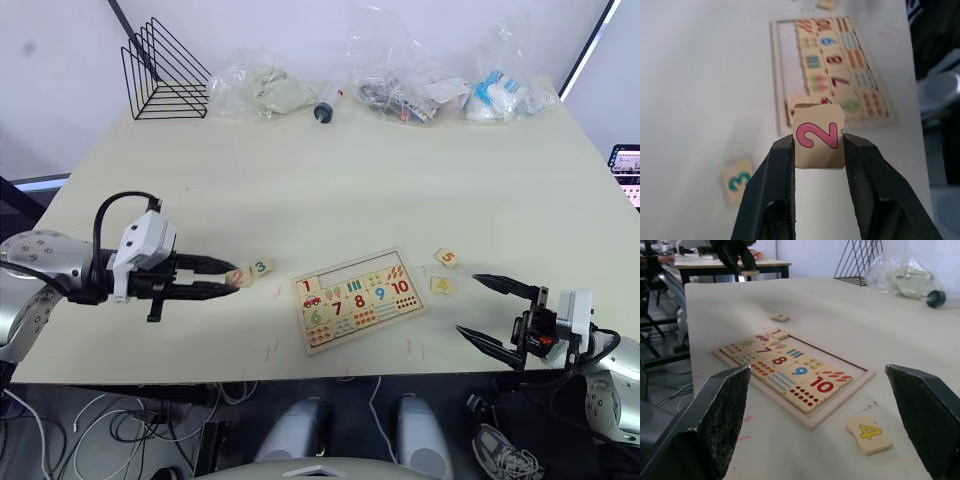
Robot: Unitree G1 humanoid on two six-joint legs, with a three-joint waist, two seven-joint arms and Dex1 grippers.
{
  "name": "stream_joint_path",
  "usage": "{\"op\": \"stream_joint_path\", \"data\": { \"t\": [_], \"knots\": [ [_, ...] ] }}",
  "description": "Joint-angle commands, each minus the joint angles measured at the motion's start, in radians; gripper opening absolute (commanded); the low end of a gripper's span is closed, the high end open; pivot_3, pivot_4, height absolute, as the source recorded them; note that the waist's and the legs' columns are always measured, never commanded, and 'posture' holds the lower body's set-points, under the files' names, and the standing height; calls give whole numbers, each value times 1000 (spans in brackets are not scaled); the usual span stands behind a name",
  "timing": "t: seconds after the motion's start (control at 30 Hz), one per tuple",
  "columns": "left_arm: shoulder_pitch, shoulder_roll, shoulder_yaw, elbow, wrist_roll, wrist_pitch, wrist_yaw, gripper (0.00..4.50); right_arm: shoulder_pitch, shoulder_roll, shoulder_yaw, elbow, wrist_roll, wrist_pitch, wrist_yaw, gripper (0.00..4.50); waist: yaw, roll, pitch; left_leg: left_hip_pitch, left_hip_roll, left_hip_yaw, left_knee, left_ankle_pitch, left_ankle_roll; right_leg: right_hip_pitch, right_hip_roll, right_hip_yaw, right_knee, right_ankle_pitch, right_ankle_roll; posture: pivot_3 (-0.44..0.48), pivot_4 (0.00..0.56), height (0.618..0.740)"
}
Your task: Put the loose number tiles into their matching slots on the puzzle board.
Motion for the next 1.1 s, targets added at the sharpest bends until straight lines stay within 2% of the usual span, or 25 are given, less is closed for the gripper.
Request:
{"op": "stream_joint_path", "data": {
  "t": [0.03,0.13,0.33,0.43,0.57,0.7,0.83,1.1],
  "knots": [
    [-60,-20,-39,-70,14,83,43,902,14,-3,-23,-25,3,-32,-11,4500,-2,0,0,0,0,0,0,0,0,0,0,0,0,0,0,0,150,740],
    [-109,-46,-75,-79,34,119,57,902,23,-2,-20,-30,0,-38,-19,4500,-3,0,0,0,0,1,-1,0,0,0,1,1,0,0,0,0,150,740],
    [-233,-107,-234,-124,148,205,90,902,29,-6,-23,-31,-2,-51,-35,4500,-1,0,0,0,-1,0,1,0,0,0,1,1,0,0,0,0,150,740],
    [-314,-133,-305,-163,177,336,129,902,39,-5,-22,-44,-4,-57,-45,4500,-1,-1,0,0,-1,0,0,0,0,0,1,1,0,0,0,0,150,740],
    [-378,-163,-375,-176,214,402,132,902,48,0,-17,-66,-6,-58,-60,4500,-1,-1,0,0,-1,-1,1,0,0,1,1,1,0,0,0,0,150,740],
    [-427,-199,-459,-157,285,457,161,902,45,2,-9,-89,-7,-52,-79,4500,-1,-1,0,0,-1,-1,1,0,0,1,2,1,0,0,0,0,150,740],
    [-476,-249,-517,-129,318,550,193,902,37,2,-1,-99,-11,-47,-94,4500,-1,-1,0,0,-1,-1,1,0,0,1,2,1,0,0,0,0,150,740],
    [-567,-365,-607,-24,367,629,222,902,19,1,21,-118,-16,-34,-122,4500,-1,-1,1,-1,-1,-2,2,0,0,1,2,1,0,0,0,0,150,740]
  ]
}}
